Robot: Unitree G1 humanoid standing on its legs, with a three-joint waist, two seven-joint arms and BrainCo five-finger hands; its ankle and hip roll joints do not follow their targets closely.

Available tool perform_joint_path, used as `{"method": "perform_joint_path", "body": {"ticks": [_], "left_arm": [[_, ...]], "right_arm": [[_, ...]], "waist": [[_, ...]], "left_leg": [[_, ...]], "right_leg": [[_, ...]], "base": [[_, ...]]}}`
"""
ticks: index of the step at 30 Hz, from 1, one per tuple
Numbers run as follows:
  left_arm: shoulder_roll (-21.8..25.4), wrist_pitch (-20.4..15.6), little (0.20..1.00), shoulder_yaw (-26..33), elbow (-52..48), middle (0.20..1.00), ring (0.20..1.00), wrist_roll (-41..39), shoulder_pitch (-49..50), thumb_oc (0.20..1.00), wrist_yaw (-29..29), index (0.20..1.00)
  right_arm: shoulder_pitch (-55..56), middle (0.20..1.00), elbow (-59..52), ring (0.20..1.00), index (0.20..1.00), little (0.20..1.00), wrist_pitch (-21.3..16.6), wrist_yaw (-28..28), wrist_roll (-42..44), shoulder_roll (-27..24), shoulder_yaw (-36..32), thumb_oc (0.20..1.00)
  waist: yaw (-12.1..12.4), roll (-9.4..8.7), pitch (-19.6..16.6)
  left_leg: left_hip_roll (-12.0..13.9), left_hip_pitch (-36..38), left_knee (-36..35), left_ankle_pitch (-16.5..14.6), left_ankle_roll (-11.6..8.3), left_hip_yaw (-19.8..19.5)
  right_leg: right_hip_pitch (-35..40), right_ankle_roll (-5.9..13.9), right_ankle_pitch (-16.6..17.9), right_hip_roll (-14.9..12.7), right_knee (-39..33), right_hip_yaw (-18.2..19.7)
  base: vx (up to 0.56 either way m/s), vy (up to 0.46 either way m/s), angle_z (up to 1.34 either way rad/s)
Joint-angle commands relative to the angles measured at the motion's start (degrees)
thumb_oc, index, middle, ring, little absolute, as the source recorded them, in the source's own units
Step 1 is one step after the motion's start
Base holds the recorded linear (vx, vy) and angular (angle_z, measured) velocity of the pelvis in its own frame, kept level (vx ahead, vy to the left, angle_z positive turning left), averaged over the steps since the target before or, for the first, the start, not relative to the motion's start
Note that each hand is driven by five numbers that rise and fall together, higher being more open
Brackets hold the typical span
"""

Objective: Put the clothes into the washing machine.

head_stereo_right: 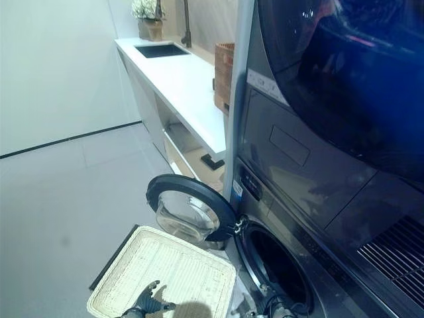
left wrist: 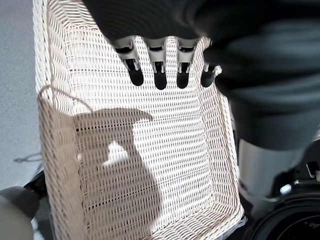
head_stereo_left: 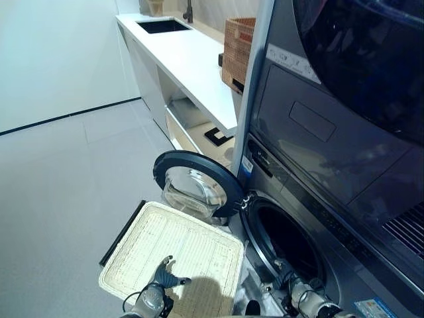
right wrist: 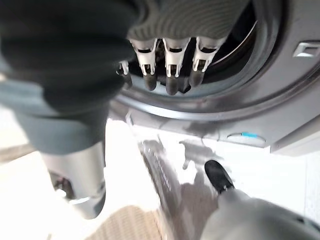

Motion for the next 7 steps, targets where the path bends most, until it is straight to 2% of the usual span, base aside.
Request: {"method": "perform_joint_path", "body": {"ticks": [1,7], "left_arm": [[-1.25,0.34,1.0,1.15,0.58,1.0,1.0,1.76,-3.9,1.0,-1.46,1.0],[-1.39,1.35,1.0,1.22,2.06,1.0,1.0,3.59,-3.57,1.0,-3.79,1.0]], "right_arm": [[-4.5,1.0,0.22,1.0,1.0,1.0,-2.67,2.43,-3.05,-0.29,2.61,1.0],[-4.67,1.0,2.29,1.0,1.0,1.0,-0.04,7.99,-3.79,0.77,2.55,1.0]], "waist": [[1.67,0.39,2.93],[2.0,0.49,1.2]], "left_leg": [[-2.72,-1.8,-1.42,0.99,1.75,-4.04],[-3.25,-0.78,-1.55,0.38,2.19,-5.23]], "right_leg": [[3.93,3.14,-5.25,0.0,2.04,3.25],[4.98,2.48,-6.0,0.54,2.14,3.29]], "base": [[0.04,-0.034,0.01],[0.05,-0.022,0.01]]}}
